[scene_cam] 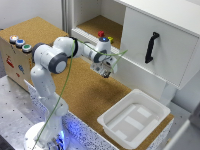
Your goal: Place the purple block on top of the drawer
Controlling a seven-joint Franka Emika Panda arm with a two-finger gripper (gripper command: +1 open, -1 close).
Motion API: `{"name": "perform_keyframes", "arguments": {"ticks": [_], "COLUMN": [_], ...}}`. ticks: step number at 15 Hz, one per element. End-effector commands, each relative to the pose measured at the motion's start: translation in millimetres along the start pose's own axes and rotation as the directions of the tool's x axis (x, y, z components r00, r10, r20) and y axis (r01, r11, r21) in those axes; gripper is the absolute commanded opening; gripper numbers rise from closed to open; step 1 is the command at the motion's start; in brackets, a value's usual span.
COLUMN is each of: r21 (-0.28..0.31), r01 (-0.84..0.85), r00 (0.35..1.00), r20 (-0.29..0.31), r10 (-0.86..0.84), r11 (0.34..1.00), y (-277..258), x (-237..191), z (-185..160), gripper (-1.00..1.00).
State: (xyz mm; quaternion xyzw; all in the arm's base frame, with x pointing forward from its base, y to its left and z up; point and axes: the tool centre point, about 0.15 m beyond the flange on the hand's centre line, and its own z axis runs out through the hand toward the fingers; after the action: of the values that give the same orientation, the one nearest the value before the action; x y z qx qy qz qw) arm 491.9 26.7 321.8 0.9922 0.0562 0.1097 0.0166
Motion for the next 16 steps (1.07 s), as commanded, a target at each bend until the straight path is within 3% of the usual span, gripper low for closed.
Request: {"name": "perform_keyframes", "arguments": {"ticks": [1,4,8,10,11,14,15,16], "r21": [0.042,0.07,0.12,0.161,0.151,0.146,0.139,0.137], "r01": [0.148,0.341,0.603,0.761,0.815,0.925,0.941,0.966], "r00": [0.989,0.938,0.795,0.648,0.579,0.377,0.333,0.247], "r20": [-0.033,-0.081,-0.176,-0.218,-0.237,-0.242,-0.243,-0.244], "r10": [-0.146,-0.336,-0.581,-0.729,-0.78,-0.894,-0.911,-0.938], "r11": [0.988,0.937,0.789,0.628,0.559,0.35,0.307,0.219], "y": [-82,-149,-228,-270,-287,-335,-344,-362], "x": [-8,-5,-7,-19,-26,-45,-49,-57], "z": [-55,-91,-154,-185,-193,-198,-198,-198], "gripper": [-1.0,-1.0,-1.0,-1.0,-1.0,-1.0,-1.0,-1.0]}}
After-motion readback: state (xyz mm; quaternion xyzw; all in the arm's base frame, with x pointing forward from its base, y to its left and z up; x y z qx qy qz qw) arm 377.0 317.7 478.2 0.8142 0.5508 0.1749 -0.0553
